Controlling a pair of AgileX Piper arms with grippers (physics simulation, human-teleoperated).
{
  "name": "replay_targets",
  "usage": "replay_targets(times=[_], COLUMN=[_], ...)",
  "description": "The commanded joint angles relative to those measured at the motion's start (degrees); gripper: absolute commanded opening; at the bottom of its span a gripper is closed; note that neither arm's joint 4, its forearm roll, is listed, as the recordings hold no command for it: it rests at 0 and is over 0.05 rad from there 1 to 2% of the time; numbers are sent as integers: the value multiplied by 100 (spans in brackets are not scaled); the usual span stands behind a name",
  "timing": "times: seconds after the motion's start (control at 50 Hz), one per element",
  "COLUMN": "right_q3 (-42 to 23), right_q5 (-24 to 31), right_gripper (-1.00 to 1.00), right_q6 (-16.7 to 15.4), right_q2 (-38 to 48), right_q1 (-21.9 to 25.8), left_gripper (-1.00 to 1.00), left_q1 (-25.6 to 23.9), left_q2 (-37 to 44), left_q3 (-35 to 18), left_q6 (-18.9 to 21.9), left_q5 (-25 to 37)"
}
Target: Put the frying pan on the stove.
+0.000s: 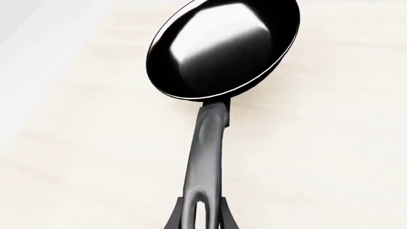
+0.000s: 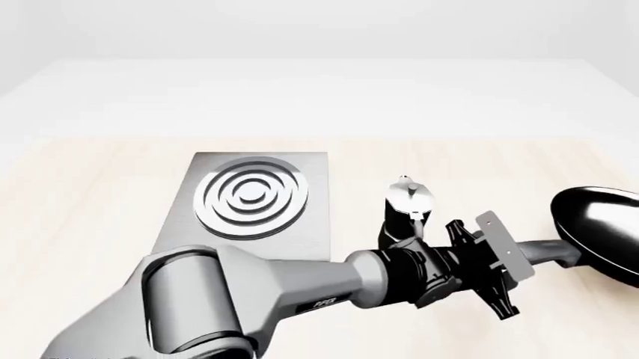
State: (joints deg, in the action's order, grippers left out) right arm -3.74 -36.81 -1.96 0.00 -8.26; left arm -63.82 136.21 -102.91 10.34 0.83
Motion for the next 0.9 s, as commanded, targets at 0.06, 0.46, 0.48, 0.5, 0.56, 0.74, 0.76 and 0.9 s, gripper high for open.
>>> replay_targets(times=[0.06, 0.46, 0.48, 0.5, 0.56, 0.74, 0.76, 0.9], right_q3=[-232, -403, -428, -429, -508, -841, -870, -1106], right_q5=[239, 412, 439, 439, 519, 856, 888, 1128], right_gripper=[100, 100, 100, 100, 100, 100, 100, 100], right_q6=[-4, -23, -18, -18, -22, -8, -14, -8], right_q2=[0, 0, 0, 0, 0, 0, 0, 0], right_q1=[6, 22, 19, 19, 22, 15, 16, 11], left_gripper=[-100, -100, -100, -100, -100, -100, -100, -100], left_q1=[87, 269, 288, 299, 312, 395, 403, 489], left_q2=[-210, -348, -387, -421, -527, -787, -792, -804], left_q3=[-167, -275, -268, -253, -213, -188, -198, -294], left_q6=[151, 195, 190, 202, 183, 205, 212, 267], left_q5=[-33, -32, -40, -53, -81, -114, -106, -74])
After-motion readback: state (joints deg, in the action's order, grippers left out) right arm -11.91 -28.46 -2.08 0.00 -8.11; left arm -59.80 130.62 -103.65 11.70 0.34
